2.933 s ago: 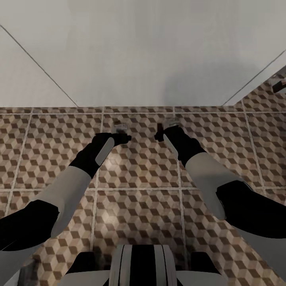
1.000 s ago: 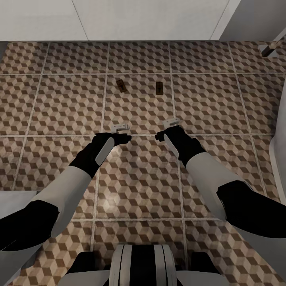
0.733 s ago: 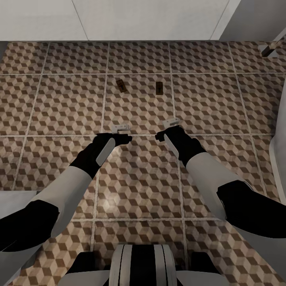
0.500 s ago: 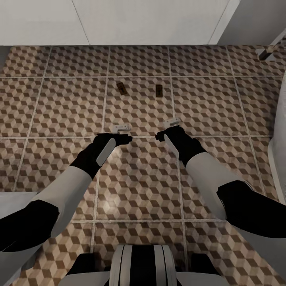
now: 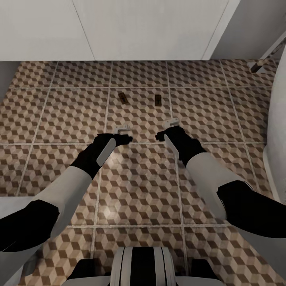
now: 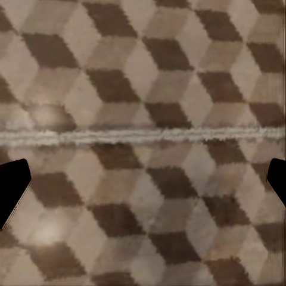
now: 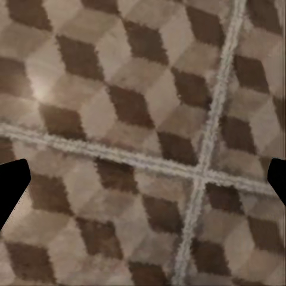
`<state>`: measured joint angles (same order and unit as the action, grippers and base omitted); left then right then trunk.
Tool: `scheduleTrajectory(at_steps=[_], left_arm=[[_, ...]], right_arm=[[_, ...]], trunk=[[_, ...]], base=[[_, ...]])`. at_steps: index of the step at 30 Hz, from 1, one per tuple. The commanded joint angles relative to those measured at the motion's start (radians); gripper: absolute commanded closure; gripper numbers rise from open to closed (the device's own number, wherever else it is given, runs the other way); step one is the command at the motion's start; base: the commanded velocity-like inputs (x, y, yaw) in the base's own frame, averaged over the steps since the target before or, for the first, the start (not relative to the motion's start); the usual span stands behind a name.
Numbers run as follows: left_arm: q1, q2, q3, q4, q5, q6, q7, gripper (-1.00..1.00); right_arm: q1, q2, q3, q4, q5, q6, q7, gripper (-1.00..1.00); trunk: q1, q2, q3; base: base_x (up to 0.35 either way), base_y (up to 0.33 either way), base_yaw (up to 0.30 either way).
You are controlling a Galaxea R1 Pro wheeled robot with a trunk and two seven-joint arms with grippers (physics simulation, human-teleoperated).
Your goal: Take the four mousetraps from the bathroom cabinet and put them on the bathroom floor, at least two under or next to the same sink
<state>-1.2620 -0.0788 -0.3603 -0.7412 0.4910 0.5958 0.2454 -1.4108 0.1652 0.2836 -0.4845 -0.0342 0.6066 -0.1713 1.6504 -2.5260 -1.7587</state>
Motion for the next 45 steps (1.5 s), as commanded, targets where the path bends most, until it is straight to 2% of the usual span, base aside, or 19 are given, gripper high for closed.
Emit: scheduleTrajectory(at_steps=[1,17,25,39,42,45], left_arm=[[0.000,0.001,-0.003,-0.001,0.011,0.002,0.009,-1.00],[0.004,0.003,-0.005,0.004,0.011,0.002,0.009,-1.00],[0.023,0.007,-0.004,0.005,0.011,0.000,0.009,-1.00],[0.098,0.022,-0.005,0.013,0.009,-0.005,0.009,-1.00],[0.113,0.025,-0.005,0.021,0.009,-0.006,0.009,-1.00],[0.134,0.028,-0.005,0.037,0.009,-0.018,0.009,-1.00]], right_arm=[[0.000,-0.001,0.006,-0.001,-0.004,0.006,-0.006,-1.00],[0.000,-0.001,0.006,0.063,-0.005,-0.012,-0.004,-1.00],[0.001,-0.002,0.006,0.127,-0.006,-0.067,-0.002,-1.00],[0.004,-0.005,0.006,0.279,-0.006,-0.214,0.007,-1.00],[0.006,-0.012,0.006,0.288,-0.006,-0.229,0.022,-1.00],[0.010,-0.030,0.006,0.295,-0.006,-0.243,0.054,-1.00]], trunk=[[0.000,0.000,0.003],[-0.008,0.004,0.065],[-0.011,0.006,0.096],[-0.018,0.009,0.150],[-0.019,0.010,0.162],[-0.020,0.010,0.174]], base=[[0.000,0.000,0.000],[0.000,0.000,0.000],[0.000,0.000,0.000],[0.000,0.000,0.000],[0.000,0.000,0.000],[0.000,0.000,0.000]])
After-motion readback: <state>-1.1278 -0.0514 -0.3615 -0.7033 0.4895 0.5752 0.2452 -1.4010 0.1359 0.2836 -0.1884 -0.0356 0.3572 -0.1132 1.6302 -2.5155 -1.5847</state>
